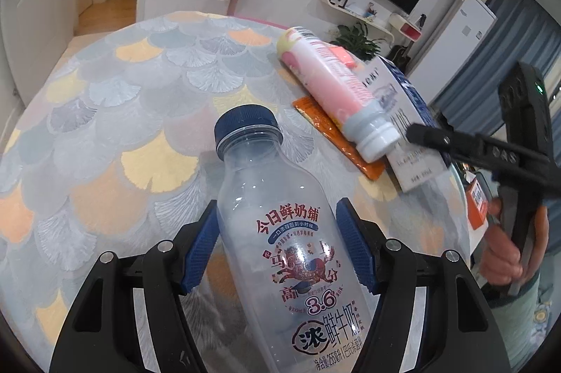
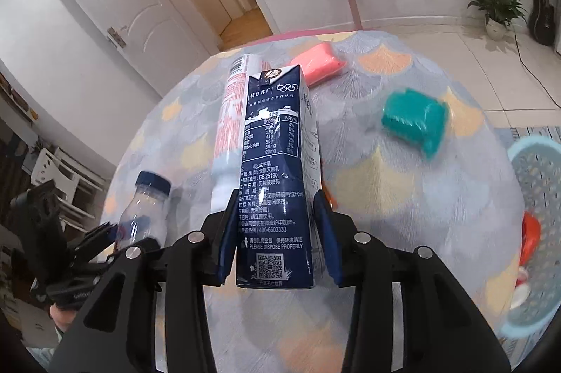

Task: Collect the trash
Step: 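Lift the clear bottle with the left tool while the right tool lifts the milk carton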

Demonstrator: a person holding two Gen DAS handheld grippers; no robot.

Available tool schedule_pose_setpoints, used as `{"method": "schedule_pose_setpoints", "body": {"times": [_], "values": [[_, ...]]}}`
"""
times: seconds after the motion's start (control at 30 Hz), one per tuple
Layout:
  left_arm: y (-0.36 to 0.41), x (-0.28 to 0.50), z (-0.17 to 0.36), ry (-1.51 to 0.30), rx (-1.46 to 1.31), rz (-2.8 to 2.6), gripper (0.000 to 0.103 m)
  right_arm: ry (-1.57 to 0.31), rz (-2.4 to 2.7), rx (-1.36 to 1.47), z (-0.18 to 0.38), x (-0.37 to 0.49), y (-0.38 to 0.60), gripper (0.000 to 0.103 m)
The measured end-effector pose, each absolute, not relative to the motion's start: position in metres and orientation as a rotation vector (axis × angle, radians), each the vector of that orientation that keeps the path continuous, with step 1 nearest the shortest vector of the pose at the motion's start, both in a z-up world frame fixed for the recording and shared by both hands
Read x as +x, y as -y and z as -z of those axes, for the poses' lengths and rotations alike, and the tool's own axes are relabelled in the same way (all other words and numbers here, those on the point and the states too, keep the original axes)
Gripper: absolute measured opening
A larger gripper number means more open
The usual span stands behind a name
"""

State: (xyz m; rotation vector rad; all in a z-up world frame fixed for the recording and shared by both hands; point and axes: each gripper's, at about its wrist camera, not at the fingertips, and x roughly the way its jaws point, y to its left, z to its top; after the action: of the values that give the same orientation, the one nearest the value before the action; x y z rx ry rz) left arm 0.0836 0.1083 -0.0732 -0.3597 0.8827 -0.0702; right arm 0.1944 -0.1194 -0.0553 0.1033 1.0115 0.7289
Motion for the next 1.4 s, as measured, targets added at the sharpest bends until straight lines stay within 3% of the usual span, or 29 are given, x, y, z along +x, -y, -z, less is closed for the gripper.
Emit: {"method": "schedule_pose_setpoints", "body": {"times": [0.5,0.7,0.8,0.87,1.03,1.23,1.3,1.4], "values": [[-0.086,0.073,0.075,-0.889,-0.306,0.164,0.065,-1.080,-0.752,0.326,0.078,0.129,0.176,0.035],[-0.076,0.074,0.075,-0.893,-0.278,0.185,0.065,-1.049,-0.624,0.342,0.076,0.130,0.208,0.044],[-0.074,0.076,0.076,-0.891,-0.272,0.190,0.065,-1.011,-0.575,0.276,0.071,0.125,0.206,0.052],[-0.072,0.078,0.077,-0.892,-0.272,0.189,0.065,-0.969,-0.530,0.198,0.063,0.117,0.194,0.065],[-0.070,0.077,0.079,-0.886,-0.265,0.191,0.065,-0.906,-0.476,0.032,0.058,0.106,0.165,0.071],[-0.065,0.074,0.076,-0.875,-0.247,0.196,0.065,-0.903,-0.377,-0.090,0.077,0.108,0.146,0.070],[-0.062,0.074,0.074,-0.870,-0.240,0.199,0.065,-0.909,-0.376,-0.102,0.081,0.109,0.143,0.058],[-0.057,0.074,0.069,-0.860,-0.227,0.207,0.065,-0.904,-0.372,-0.120,0.081,0.107,0.142,0.055]]}}
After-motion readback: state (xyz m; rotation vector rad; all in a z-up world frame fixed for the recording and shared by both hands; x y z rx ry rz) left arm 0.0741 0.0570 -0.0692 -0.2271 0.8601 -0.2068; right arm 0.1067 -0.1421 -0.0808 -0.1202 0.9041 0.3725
